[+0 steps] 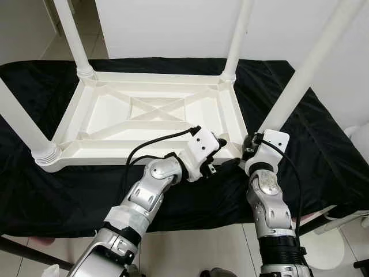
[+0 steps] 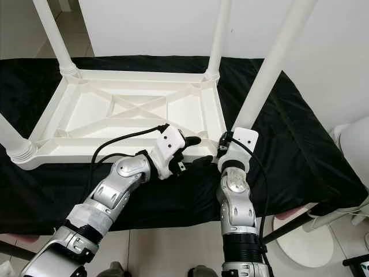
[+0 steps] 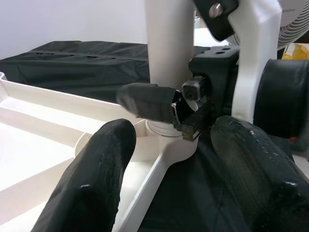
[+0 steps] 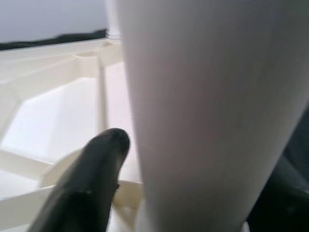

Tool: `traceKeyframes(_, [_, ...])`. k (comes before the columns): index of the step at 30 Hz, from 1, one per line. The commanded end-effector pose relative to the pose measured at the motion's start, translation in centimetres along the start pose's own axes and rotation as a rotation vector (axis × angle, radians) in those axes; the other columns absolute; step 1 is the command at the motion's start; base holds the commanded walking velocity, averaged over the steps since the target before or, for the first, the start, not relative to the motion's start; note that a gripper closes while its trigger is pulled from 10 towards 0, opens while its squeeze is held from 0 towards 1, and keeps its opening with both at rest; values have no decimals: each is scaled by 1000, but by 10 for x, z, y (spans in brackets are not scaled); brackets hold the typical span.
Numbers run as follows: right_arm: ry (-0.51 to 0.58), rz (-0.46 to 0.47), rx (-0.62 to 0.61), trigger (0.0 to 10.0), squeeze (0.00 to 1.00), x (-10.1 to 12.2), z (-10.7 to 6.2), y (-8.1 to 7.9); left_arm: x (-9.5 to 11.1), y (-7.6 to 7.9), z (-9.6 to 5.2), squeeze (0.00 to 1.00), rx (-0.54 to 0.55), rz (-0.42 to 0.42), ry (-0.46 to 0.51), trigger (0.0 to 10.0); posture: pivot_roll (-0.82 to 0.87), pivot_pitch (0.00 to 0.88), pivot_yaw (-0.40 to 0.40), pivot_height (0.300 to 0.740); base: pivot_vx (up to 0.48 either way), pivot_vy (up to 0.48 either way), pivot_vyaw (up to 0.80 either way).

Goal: Building children table

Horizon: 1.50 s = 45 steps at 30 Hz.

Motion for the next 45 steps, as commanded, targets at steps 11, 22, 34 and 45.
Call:
traceKeyframes(11, [8, -12, 165, 10000, 1000, 9, -13, 27, -1, -1, -2, 0, 11, -2, -12, 10000, -7, 0, -38, 740, 0, 0, 0])
traceKeyframes(22, [-113, -169, 452, 10000, 0, 1, -5, 56, -1, -5, -1, 0, 17, 2, -13, 10000, -6, 0, -30, 740, 0, 0, 0])
traceKeyframes(34, [-162, -225, 667, 10000, 0, 7, 26, 39, 1, -8, 0, 0, 21, 11, -9, 10000, 0, 0, -24, 740, 0, 0, 0])
traceKeyframes(45, [-256, -203, 715, 0, 0, -10, 26, 45, 2, -10, 0, 0, 30, 13, -8, 10000, 9, 0, -30, 740, 0, 0, 0])
Point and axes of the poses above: a point about 5 cm out from each wrist's last joint towards the gripper, its own z axis pointing out of the wrist towards the gripper, its own x axis along the axis of the wrist's last joint, y = z × x, the point moved 2 cm from there along z, pointing out of the wrist towards the gripper, and after that the axes turned 10 degrees about z, right-handed, at the moved point
